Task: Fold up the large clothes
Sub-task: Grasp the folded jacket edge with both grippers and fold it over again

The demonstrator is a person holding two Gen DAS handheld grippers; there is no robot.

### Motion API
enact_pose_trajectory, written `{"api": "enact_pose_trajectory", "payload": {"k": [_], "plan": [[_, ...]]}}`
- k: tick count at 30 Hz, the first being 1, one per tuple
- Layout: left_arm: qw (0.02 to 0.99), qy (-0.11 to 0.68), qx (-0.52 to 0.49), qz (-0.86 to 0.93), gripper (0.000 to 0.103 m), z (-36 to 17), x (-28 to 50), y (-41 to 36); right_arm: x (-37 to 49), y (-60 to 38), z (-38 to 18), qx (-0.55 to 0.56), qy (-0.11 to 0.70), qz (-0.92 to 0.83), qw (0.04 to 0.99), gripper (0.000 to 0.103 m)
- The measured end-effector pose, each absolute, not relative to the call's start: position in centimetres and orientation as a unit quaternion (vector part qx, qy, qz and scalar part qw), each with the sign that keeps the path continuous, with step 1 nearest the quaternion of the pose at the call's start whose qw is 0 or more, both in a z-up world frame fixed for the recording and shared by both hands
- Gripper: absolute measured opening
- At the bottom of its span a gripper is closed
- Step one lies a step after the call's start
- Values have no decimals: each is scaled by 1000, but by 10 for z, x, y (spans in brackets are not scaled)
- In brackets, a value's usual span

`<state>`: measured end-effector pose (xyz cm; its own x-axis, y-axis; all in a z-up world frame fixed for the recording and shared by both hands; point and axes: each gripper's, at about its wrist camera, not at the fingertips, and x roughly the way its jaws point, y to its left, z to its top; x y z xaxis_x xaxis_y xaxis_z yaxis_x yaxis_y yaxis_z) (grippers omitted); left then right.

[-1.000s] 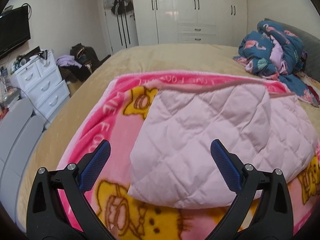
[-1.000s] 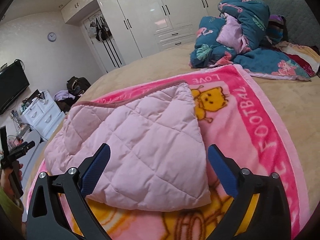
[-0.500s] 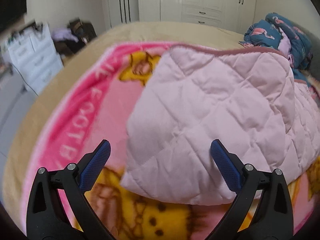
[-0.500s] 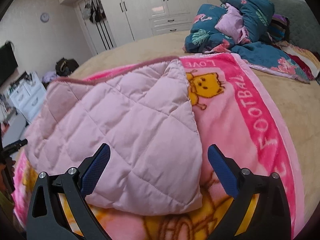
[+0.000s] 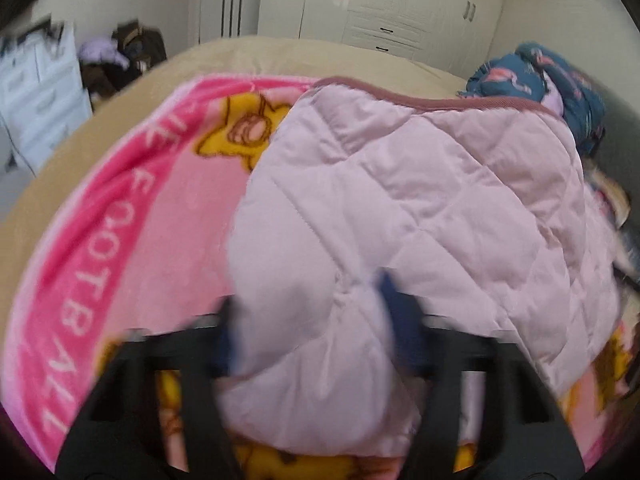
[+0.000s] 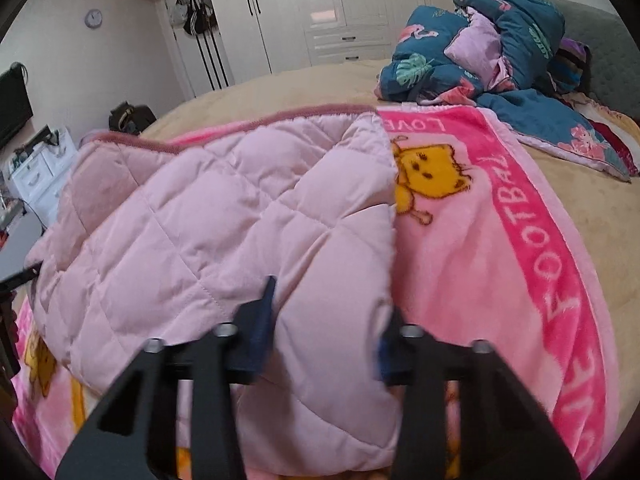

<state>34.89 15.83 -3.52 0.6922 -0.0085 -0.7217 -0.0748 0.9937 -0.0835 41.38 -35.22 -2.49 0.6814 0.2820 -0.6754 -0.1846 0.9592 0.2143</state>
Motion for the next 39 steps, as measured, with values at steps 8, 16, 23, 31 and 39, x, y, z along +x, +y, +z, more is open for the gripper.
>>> {"api": "enact_pose_trajectory", "payload": {"k": [8,16,23,31,39], "plan": [[951,306,-4,33,15,29,335,145,404,-355,37,82,297,132,942,17],[961,272,-6,51,15,69,368,141,448,-346,82,80,258,119,956,17],[955,290,-5,66,15,55,397,137,479,-348,57,93,289,89,949,17],[948,309,-19,78,15,27,404,147,489,-350,10,105,329,59,937,17],[943,323,-13,80,15,11,411,149,494,-343,-6,96,348,42,931,17]]}}
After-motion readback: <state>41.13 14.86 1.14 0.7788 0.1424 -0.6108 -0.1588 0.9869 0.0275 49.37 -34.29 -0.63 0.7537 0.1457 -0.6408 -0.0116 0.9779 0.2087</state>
